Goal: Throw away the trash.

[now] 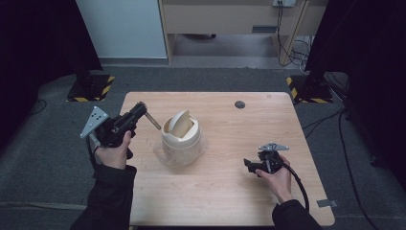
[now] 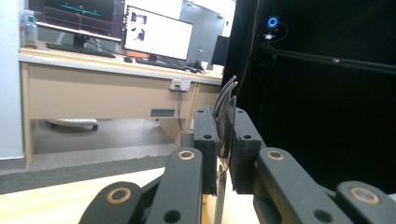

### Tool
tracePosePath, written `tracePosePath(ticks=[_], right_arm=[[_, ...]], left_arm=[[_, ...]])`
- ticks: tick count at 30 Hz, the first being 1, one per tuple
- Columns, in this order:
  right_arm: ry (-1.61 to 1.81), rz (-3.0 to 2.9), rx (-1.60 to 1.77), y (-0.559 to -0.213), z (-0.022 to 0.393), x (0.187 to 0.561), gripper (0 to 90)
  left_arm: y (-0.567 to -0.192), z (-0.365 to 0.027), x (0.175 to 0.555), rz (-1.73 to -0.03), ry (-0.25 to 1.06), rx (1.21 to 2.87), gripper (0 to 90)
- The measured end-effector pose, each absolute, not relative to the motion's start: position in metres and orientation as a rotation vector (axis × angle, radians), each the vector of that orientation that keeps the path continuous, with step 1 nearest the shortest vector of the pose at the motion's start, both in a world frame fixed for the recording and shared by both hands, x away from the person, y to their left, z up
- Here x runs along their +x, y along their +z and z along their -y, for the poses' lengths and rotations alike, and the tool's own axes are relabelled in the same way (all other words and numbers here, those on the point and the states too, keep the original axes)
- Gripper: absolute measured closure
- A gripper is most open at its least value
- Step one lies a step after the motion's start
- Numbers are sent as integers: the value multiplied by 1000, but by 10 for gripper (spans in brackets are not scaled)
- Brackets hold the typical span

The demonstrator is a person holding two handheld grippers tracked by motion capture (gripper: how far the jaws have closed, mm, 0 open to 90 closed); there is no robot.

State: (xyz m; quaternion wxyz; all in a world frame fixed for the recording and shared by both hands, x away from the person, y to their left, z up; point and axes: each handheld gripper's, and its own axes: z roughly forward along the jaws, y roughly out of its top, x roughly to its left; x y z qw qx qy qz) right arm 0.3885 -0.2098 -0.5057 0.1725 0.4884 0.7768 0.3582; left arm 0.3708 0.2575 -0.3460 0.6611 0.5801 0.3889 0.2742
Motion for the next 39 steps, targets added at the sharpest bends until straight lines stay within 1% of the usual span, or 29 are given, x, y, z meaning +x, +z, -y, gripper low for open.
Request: tracePosePath(ticks=[4, 14, 23, 31, 32, 33, 35, 39], right_arm=[[1007, -2210, 1372, -507, 211, 389, 295], [998, -2228, 1369, -508, 209, 389, 289], [999, -2236, 1363, -508, 209, 389, 286], [1002, -2234, 1366, -507, 209, 390, 285], [1003, -2234, 1362, -507, 209, 390, 285], [1003, -2235, 1366, -507, 209, 389, 285], [1003, -2234, 1365, -507, 209, 389, 285], [1003, -2232, 1366, -507, 210, 389, 281]], left_arm=[[-350, -251, 385, -881, 636, 1332, 832], [-358, -240, 402, -882, 635, 1369, 832], [-377, -228, 416, -910, 616, 1433, 831], [-398, -220, 424, -933, 561, 1505, 823], [-401, -219, 425, -936, 533, 1504, 785], [-402, -219, 425, -937, 533, 1501, 759], [-403, -220, 424, -940, 522, 1500, 721], [-397, -229, 415, -931, 537, 1504, 629]])
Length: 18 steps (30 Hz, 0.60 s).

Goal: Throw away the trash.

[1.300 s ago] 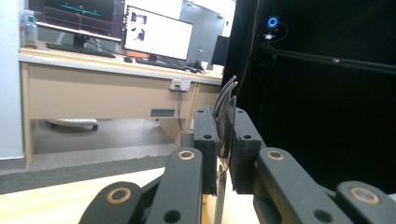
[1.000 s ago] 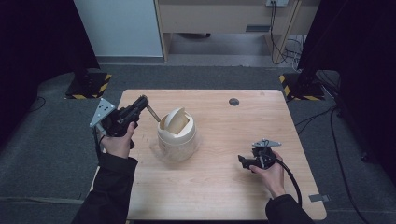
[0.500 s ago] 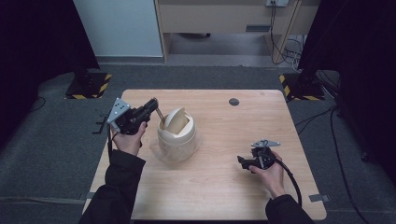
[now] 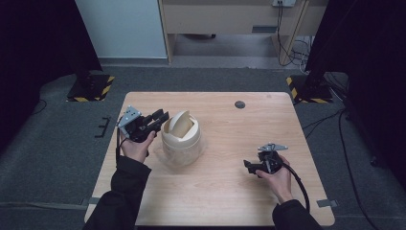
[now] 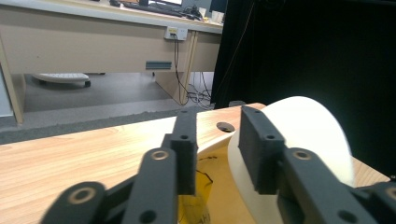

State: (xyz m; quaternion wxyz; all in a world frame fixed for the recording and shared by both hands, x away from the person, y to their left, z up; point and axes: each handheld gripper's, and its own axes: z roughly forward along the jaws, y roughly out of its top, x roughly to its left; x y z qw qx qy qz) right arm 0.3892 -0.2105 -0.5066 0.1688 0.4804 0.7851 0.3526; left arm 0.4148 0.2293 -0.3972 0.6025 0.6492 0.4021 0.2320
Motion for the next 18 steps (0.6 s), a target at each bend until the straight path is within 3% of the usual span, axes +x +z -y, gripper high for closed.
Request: tracePosePath(ticks=[7, 9, 18], right_arm=[[1009, -2217, 1380, -505, 213, 389, 274], [1013, -2208, 1384, -504, 215, 389, 273], [988, -2185, 1397, -503, 228, 391, 264]], left_arm=[[-395, -248, 388, -915, 580, 1547, 508], [-401, -255, 378, -926, 582, 1579, 435], [-455, -275, 345, -1032, 536, 1783, 260]])
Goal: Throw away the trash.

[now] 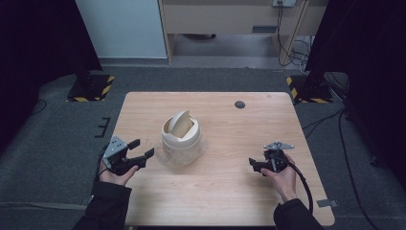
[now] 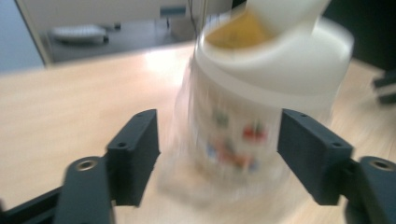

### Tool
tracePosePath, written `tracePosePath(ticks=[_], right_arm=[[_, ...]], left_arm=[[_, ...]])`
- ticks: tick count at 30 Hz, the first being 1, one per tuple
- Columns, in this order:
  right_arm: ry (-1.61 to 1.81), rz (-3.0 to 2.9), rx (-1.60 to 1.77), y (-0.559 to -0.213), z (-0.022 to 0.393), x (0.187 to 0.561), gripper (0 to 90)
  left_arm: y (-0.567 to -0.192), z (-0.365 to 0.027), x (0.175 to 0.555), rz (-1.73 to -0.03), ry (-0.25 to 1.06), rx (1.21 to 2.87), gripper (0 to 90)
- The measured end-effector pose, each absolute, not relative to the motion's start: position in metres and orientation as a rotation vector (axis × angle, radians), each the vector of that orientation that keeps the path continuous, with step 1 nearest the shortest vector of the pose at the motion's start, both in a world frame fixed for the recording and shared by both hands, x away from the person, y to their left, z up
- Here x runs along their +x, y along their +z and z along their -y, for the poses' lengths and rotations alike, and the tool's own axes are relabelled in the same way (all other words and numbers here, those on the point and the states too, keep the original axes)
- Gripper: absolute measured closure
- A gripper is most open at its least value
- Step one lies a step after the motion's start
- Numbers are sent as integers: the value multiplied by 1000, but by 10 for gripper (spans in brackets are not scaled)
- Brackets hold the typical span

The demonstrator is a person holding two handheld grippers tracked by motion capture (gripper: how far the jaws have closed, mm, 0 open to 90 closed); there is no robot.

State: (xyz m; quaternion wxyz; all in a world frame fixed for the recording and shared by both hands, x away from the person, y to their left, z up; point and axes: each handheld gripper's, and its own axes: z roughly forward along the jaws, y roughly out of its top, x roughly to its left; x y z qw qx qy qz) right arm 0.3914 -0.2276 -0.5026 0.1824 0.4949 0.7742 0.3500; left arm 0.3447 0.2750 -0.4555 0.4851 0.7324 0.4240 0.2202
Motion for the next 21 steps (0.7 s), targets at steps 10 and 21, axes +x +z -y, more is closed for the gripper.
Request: tracePosePath(ticks=[10, 21], right_arm=[[961, -2174, 1439, -505, 248, 394, 236], [927, -2146, 1524, -512, 275, 397, 219]], left_arm=[[-497, -285, 345, -1155, 468, 1936, 182], [-520, -305, 355, -1292, 447, 2041, 136]])
